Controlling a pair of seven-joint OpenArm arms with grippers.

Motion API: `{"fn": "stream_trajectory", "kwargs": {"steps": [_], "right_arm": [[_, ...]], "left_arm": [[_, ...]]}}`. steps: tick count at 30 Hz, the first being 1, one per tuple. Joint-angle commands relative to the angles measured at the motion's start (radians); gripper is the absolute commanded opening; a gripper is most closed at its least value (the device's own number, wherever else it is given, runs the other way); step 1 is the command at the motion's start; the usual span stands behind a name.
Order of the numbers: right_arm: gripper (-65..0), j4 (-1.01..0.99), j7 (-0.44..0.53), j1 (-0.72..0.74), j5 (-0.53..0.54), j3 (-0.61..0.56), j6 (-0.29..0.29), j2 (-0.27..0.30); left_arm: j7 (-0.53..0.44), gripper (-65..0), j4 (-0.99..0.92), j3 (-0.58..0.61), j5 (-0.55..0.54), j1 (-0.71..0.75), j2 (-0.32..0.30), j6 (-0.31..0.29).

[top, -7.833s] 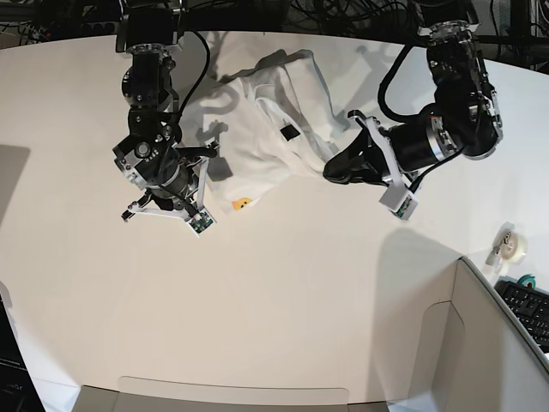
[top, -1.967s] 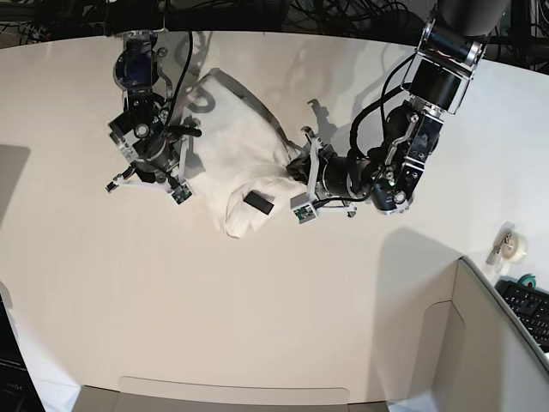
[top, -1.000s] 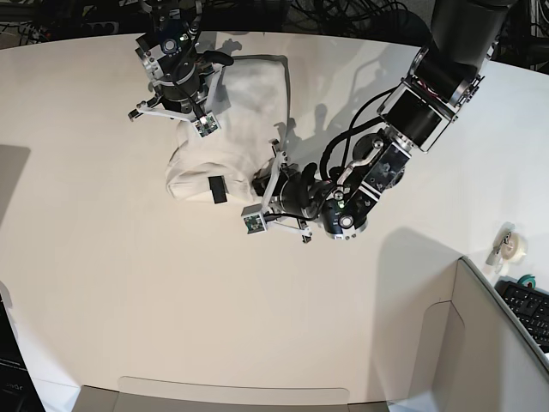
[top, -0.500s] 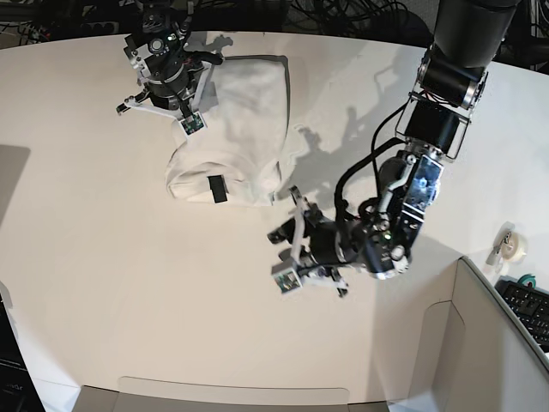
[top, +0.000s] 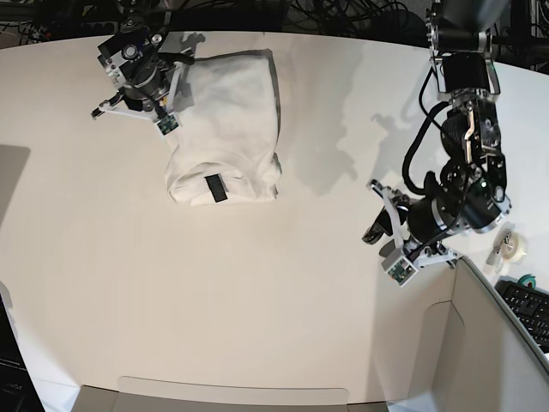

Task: Layout the t-shirt on the table in an organized manner, then fold the t-shirt properly
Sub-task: 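Press and tuck the folded shirt edges with the right gripper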

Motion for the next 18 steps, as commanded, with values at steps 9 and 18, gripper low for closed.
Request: {"fn": "stream_trajectory", "kwargs": {"steps": [9,18], "right_arm": [[-65.0,0.018,0.003,0.139,0.001,0.051,0.002,-0.03],[-65.0,0.03,0.01,0.147,-0.003,-0.156,0.004,-0.097]], "left_arm": [[-0.026,-43.9,0.113,-0.094,-0.014,0.188,-0.018,-0.002],[-0.115,-47.4,0.112,-0.127,-0.011,0.322,-0.024,-0.004]]}}
